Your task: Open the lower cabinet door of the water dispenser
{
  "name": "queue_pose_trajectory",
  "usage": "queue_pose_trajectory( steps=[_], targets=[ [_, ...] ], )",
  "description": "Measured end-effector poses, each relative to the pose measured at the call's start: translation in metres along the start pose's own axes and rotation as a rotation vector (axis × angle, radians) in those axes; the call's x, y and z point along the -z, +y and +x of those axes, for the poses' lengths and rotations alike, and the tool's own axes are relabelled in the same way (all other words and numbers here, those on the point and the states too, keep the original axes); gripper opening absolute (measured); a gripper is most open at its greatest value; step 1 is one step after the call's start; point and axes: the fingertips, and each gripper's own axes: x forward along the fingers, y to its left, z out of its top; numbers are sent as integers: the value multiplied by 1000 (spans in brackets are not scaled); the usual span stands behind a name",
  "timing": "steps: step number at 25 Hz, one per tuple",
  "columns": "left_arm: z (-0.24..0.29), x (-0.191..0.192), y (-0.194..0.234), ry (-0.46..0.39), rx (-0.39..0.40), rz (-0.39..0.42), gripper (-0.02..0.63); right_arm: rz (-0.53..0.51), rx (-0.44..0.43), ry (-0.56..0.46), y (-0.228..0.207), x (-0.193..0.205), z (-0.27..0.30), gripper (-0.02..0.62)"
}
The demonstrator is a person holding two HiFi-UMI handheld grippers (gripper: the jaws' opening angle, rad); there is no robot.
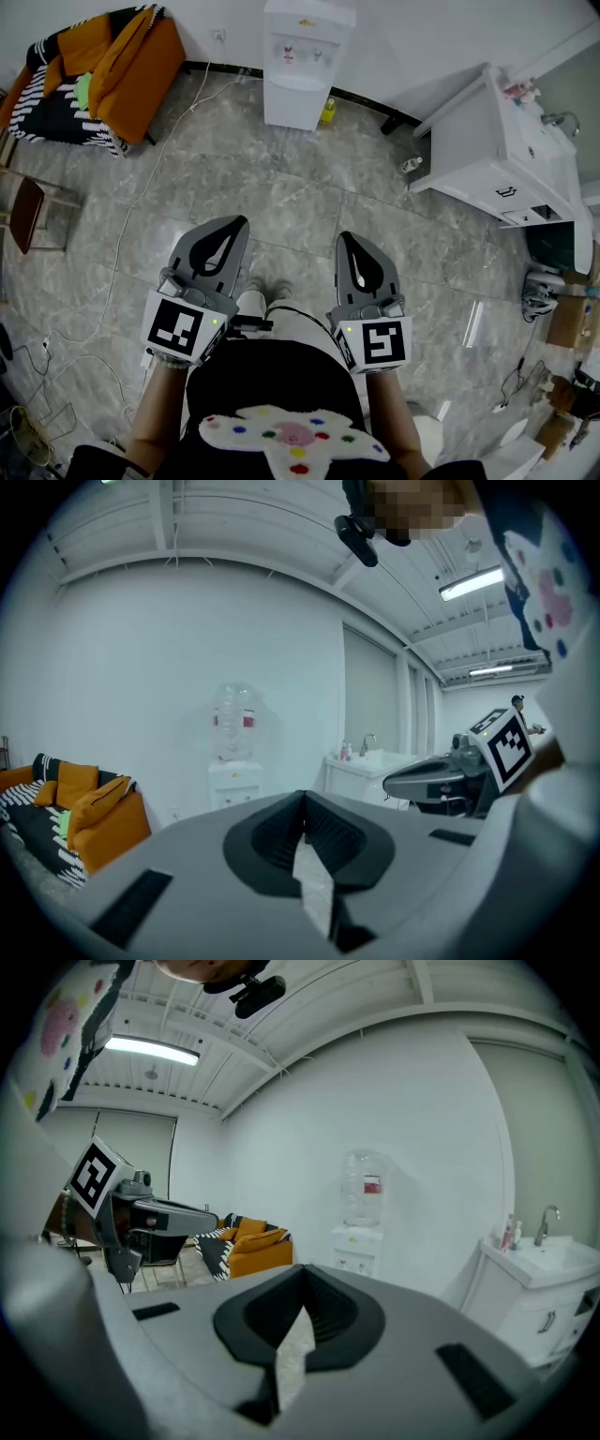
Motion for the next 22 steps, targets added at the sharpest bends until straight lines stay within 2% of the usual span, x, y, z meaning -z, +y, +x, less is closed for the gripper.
queue_pose_trajectory(
  steps=[10, 22],
  targets=[
    [6, -6, -26, -33, -19, 12, 12, -41, -26, -36, -15, 3, -17, 3],
    [12, -18, -47, -82, -23, 47, 12, -68, -15, -79, -34, 0, -32, 3]
  ],
)
